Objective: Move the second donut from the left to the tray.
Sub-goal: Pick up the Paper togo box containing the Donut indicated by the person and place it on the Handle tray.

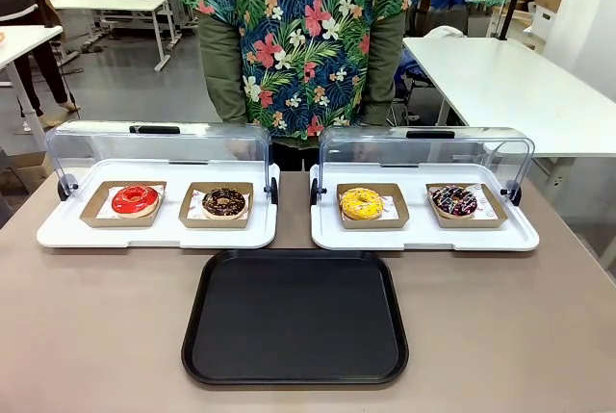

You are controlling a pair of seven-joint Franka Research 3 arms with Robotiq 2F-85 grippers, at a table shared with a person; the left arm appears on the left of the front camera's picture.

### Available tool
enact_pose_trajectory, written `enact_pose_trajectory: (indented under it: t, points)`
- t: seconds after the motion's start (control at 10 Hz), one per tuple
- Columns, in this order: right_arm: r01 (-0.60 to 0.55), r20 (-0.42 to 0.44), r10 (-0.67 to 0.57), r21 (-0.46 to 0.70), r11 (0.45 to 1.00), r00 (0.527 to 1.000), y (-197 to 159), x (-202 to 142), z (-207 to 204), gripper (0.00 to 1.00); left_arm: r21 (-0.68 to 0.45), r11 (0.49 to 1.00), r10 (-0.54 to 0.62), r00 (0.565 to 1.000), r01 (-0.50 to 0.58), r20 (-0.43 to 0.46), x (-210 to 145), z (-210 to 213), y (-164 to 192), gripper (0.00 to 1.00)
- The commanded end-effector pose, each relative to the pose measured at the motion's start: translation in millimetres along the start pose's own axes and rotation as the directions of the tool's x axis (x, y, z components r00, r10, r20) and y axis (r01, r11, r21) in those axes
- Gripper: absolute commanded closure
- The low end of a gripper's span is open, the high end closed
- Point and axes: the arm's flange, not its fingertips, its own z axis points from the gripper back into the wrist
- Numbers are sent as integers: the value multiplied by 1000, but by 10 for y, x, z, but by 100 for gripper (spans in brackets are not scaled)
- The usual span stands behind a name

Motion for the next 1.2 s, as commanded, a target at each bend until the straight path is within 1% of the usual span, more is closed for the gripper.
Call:
enact_pose_trajectory:
  t: [0.0, 1.1]
  points:
    - [-26, 28, 27, -8, 1000, 999, -37, 22, -4, 0, -3, 1000, 9, 1000, -9, -12, 28, 11, -9, 0]
    - [-26, 28, 27, -8, 1000, 999, -37, 22, -4, 0, -3, 1000, 9, 1000, -9, -12, 28, 11, -9, 0]
